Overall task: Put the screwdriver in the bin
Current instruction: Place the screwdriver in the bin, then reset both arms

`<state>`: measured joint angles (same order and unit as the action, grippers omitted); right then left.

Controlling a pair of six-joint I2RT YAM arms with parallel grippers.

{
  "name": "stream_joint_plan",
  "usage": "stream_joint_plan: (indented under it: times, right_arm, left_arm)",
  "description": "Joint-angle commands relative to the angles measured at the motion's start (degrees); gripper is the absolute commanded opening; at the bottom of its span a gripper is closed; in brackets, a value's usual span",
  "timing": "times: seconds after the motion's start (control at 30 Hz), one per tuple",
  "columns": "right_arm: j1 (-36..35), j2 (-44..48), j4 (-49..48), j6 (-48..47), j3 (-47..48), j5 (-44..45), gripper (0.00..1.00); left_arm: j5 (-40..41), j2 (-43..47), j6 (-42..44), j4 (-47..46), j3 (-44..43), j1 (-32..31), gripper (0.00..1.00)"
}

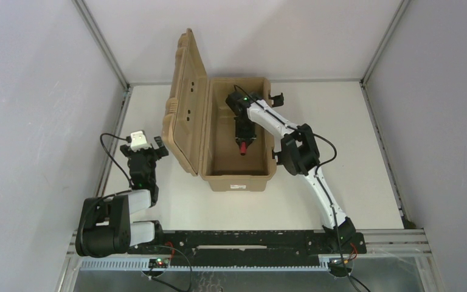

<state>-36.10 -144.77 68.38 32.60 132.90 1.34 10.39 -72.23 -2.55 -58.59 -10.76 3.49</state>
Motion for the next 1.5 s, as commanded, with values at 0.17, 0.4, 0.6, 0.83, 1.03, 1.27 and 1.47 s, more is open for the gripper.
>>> stream_joint_plan:
  times: [0.17,0.4,0.6,0.83,1.03,1.27,1.47]
  right_arm:
    - [0.06,3.52,-1.65,-1.02,-1.24,-2.7,0.48]
    - [0.06,7.41,-0.55,-1.44,0.56,-2.39,0.57]
    - [0.06,11.43,1.28,-2.41,4.24,-2.51,0.69]
    - [0.57,17.61,2.02,-3.45,6.85,-3.9,0.82]
    - [1.06,23.63,2.87,-5.34,10.03,-4.99,0.99]
    - [3.28,32.48,2.76,-9.08,9.89,-4.74,1.0]
    - [7.17,40.31,0.3,-12.55,4.76,-4.6,1.0]
  left_arm:
    - [0.62,0.19,1.01,-1.62,-0.31,-0.28,1.0]
    - [0.67,0.18,0.96,-1.6,-0.33,-0.23,1.0]
    - [0.62,0.16,0.96,-1.62,-0.33,-0.23,1.0]
    - [0.6,0.16,0.97,-1.62,-0.32,-0.23,1.0]
    - [0.6,0.16,0.97,-1.62,-0.33,-0.23,1.0]
    - [0.6,0.16,0.97,-1.61,-0.33,-0.2,1.0]
    - [0.59,0.16,0.97,-1.6,-0.36,-0.23,1.0]
